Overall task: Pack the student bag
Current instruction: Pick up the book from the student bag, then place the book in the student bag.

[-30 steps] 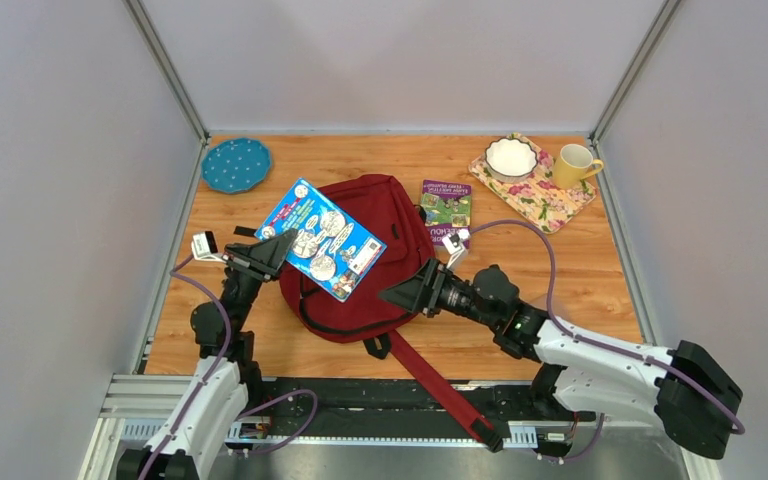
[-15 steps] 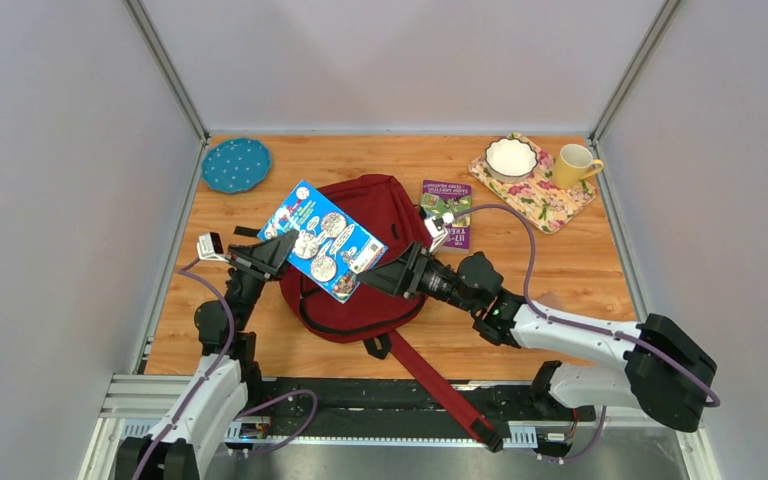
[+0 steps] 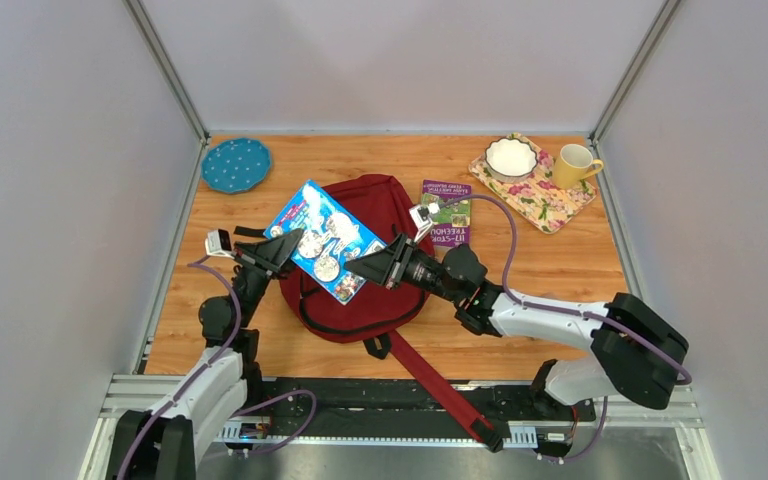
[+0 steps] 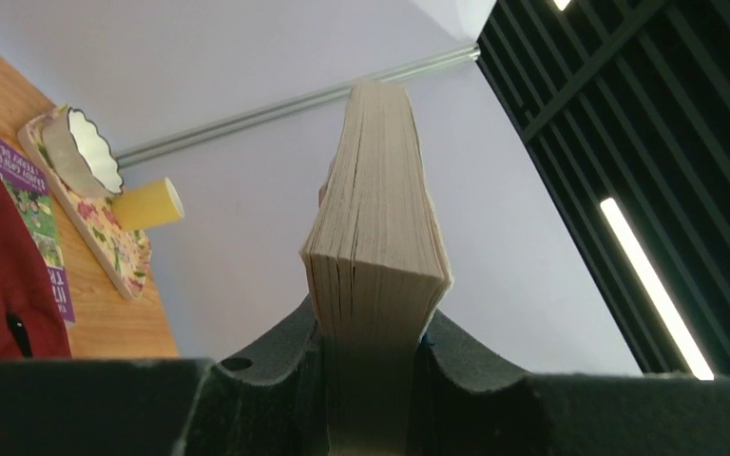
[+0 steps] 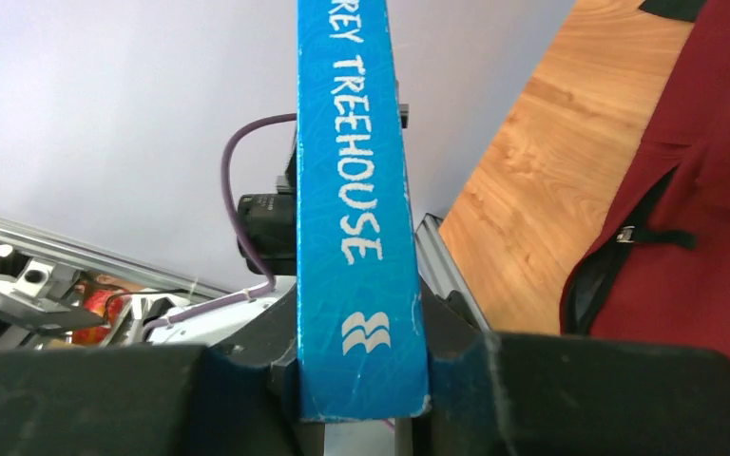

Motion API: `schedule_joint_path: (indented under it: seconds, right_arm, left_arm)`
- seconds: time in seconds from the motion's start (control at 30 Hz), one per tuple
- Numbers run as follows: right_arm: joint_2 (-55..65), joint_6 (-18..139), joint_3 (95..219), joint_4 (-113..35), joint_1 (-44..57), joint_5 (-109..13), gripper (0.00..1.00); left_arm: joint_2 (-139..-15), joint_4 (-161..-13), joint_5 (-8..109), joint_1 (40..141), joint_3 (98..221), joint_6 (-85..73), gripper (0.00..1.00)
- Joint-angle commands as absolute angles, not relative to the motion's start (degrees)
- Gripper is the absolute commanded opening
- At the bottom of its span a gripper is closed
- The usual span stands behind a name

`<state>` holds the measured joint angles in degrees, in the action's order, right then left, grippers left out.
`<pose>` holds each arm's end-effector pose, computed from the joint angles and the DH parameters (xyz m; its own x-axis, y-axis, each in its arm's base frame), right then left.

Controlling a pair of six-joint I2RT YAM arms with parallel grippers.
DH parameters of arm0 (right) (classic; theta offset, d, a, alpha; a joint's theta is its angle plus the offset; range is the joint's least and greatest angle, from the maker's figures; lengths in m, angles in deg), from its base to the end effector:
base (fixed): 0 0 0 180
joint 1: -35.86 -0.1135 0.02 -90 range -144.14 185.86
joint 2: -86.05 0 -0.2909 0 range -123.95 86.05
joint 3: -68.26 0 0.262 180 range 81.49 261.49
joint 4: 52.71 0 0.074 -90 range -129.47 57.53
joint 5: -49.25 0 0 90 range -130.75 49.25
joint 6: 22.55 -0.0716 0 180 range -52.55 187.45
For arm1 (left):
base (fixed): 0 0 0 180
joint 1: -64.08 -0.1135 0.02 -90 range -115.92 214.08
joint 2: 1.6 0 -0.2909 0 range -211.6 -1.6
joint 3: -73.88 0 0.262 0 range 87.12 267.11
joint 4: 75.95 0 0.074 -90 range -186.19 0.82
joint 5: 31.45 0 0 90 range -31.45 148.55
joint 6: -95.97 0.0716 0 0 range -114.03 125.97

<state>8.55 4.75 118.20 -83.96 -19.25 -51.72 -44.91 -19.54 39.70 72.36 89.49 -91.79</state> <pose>0.1795 0.2812 0.2856 -0.7952 0.3848 -0.4686 -0.4519 0.1392 0.8812 0.1596 -0.0466 0.2594 -0.4771 -0.8782 -0.0354 0.4148 -0.1895 -0.8900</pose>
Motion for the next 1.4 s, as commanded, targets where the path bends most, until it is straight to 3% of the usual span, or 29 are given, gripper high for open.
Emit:
schedule_joint_path:
  seconds: [0.0, 0.03, 0.07, 0.13, 0.17, 0.4, 0.47, 0.57, 0.8, 0.9, 1.07, 1.2, 1.3, 1.37]
  right_arm:
    - [8.4, 3.3, 116.7, -94.8, -19.3, -51.4, 0.07]
    - [9.1, 3.4, 116.1, -94.4, -19.3, -50.9, 0.0]
    - [9.8, 3.7, 114.8, -93.4, -19.4, -49.7, 0.0]
    - [13.6, 5.9, 113.7, -88.2, -19.3, -47.9, 0.0]
    - [15.3, 7.0, 113.2, -85.5, -19.3, -45.6, 0.0]
    - [38.0, 12.8, 108.8, -56.1, -19.3, -28.3, 0.0]
    - [43.3, 12.5, 108.4, -45.8, -19.3, -21.1, 0.0]
    - [53.0, 11.4, 109.1, -31.7, -19.3, -12.5, 0.0]
    - [67.8, 9.4, 113.0, -10.8, -19.3, -2.3, 0.0]
    - [71.3, 8.1, 113.4, -6.2, -19.3, -0.7, 0.0]
    - [73.8, 5.8, 113.3, -2.6, -19.3, -1.0, 0.0]
    - [73.7, 4.4, 112.8, -2.2, -19.3, -2.5, 0.0]
    - [73.0, 4.5, 112.0, -4.6, -19.3, -4.4, 0.0]
    - [72.1, 4.4, 111.7, -5.3, -19.3, -5.2, 0.0]
  left_arm:
    - [-44.7, -8.4, 40.6, 72.7, 87.6, -95.3, 0.07]
    - [-44.2, -9.5, 39.6, 72.7, 87.6, -94.4, 0.19]
    - [-44.0, -10.9, 38.8, 72.7, 87.6, -93.8, 0.48]
    - [-42.6, -17.8, 35.0, 72.7, 89.0, -89.7, 0.69]
    - [-42.0, -20.4, 33.3, 72.7, 90.0, -87.3, 0.71]
    - [-39.9, -73.7, 22.3, 73.0, 107.9, -49.5, 0.72]
    - [-41.2, -91.4, 25.0, 75.8, 115.6, -32.1, 0.73]
    - [-45.2, -102.3, 30.2, 83.1, 122.1, -17.2, 0.73]
    - [-53.3, -106.9, 44.8, 110.8, 124.8, 1.4, 0.75]
    - [-57.1, -108.3, 47.6, 116.6, 125.4, 5.9, 0.75]
    - [-60.9, -106.9, 41.7, 118.1, 126.5, 5.9, 0.76]
    - [-63.8, -107.0, 43.5, 118.9, 127.5, 5.9, 0.77]
    - [-65.8, -107.6, 44.7, 119.1, 128.7, 5.9, 0.68]
    - [-67.2, -108.5, 45.3, 119.1, 129.9, 5.9, 0.54]
